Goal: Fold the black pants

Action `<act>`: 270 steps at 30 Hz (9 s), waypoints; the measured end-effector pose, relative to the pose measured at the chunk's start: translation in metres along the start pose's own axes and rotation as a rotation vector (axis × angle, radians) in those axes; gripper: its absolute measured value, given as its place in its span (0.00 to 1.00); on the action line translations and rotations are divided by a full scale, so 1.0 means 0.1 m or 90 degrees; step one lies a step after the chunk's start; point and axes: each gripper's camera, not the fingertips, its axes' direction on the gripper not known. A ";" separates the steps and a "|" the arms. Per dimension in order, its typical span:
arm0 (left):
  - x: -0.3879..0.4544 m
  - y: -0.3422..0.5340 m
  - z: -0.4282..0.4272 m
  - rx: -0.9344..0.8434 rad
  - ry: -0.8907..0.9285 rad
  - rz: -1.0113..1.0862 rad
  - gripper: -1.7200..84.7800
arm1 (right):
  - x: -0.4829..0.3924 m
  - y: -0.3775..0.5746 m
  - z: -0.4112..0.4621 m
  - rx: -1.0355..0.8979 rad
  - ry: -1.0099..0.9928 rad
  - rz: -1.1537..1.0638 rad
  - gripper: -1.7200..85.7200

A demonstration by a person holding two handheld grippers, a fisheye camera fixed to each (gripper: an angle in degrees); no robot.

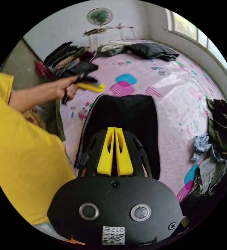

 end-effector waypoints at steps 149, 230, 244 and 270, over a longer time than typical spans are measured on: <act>0.10 2.60 3.66 0.046 -0.482 0.292 0.03 | 0.10 -0.86 0.13 -0.105 0.099 0.065 0.02; -3.60 2.55 0.36 0.114 -0.043 -0.120 0.05 | 0.15 2.67 -0.16 -0.060 -0.101 0.078 0.03; -3.91 2.88 0.55 0.098 0.077 -0.191 0.13 | 0.00 0.38 0.74 -0.019 0.001 -0.021 0.02; -3.96 2.73 0.25 -0.075 0.049 -0.102 0.12 | 1.74 0.49 1.81 -0.167 -0.217 0.195 0.11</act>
